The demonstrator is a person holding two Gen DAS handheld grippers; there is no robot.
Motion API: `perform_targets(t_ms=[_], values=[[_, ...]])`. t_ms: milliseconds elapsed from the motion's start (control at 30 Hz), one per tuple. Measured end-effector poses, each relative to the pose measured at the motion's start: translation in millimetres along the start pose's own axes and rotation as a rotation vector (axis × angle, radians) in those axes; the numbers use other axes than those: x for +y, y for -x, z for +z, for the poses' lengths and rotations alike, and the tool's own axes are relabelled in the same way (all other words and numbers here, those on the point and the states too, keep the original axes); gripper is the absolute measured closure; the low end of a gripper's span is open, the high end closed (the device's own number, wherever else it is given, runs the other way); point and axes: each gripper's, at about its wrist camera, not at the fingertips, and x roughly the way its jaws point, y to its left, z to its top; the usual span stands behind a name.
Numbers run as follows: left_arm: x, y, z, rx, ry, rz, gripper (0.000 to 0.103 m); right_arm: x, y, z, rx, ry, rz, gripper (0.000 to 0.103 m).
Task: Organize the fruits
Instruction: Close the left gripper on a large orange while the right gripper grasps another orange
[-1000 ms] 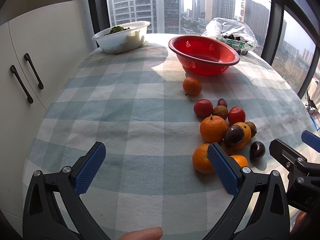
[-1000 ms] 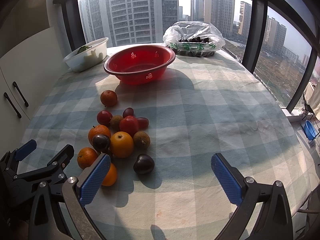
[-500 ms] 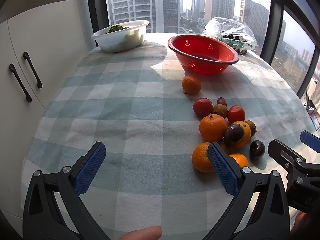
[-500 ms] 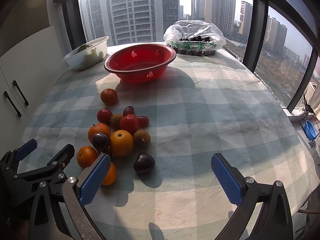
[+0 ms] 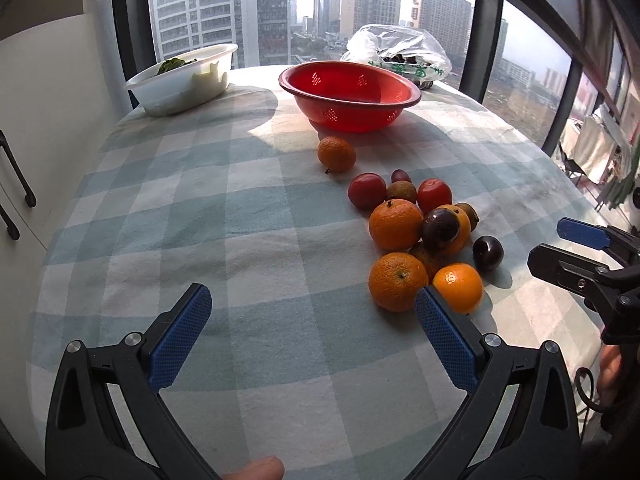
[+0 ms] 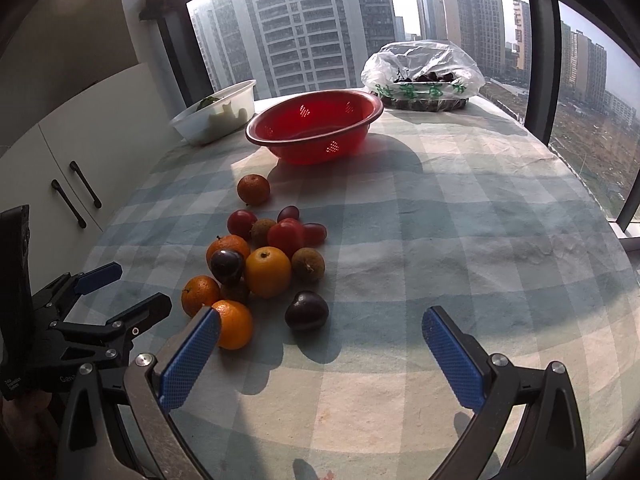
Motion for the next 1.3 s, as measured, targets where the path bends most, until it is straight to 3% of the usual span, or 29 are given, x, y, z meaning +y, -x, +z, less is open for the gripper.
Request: perform_targets(t_ms=[133,300,400,467,600,667,800,900,967,1300], values=[[-3.4,-7.0,-7.9,0.058,-0.107,-0.086,0.000,-4.5,0.8,-4.8,-0.008,0.018,0.042,0.007],[-12.9,-12.0,3.9,0.032,-0.263,-0.202,0.000,0.3,1.1,-7.7,0.005,0.092,0.116,0.022],[-20.8,-17.0,12.3,0.020,-0.388,-0.253,0.001,1.4,1.2,-9.6,0.009,0.108,0.143,0.026],[-24.9,-25.5,16.7,0.049,-0.452,-0.277,0.016,1.1,1.0,-10.6,0.013,0.106,0.165,0.027],[-27.9,-36.5,16.9,0.100,-0.541,-0.354,0.038,3.2,-1.7,-12.8,0.029,0.115,0.214,0.032],[-26.1,-40.4,14.7,0.119,-0.561,-0.392,0.046,5.5,-3.3,-14.1,0.037,0.122,0.234,0.034],[-25.4,-45.4,13.6,0.121,-0.577,-0.449,0.048,12.7,-5.7,-17.3,0.052,0.146,0.274,0.038],[-24.9,-48.7,15.7,0.115,-0.579,-0.483,0.056,17.6,-7.9,-17.9,0.061,0.159,0.293,0.040],[-22.2,-51.0,19.3,0.107,-0.576,-0.491,0.067,19.9,-11.2,-17.6,0.070,0.163,0.296,0.041],[-10.6,-48.3,17.6,0.081,-0.534,-0.520,0.068,35.1,-26.2,-14.2,0.100,0.196,0.307,0.050]])
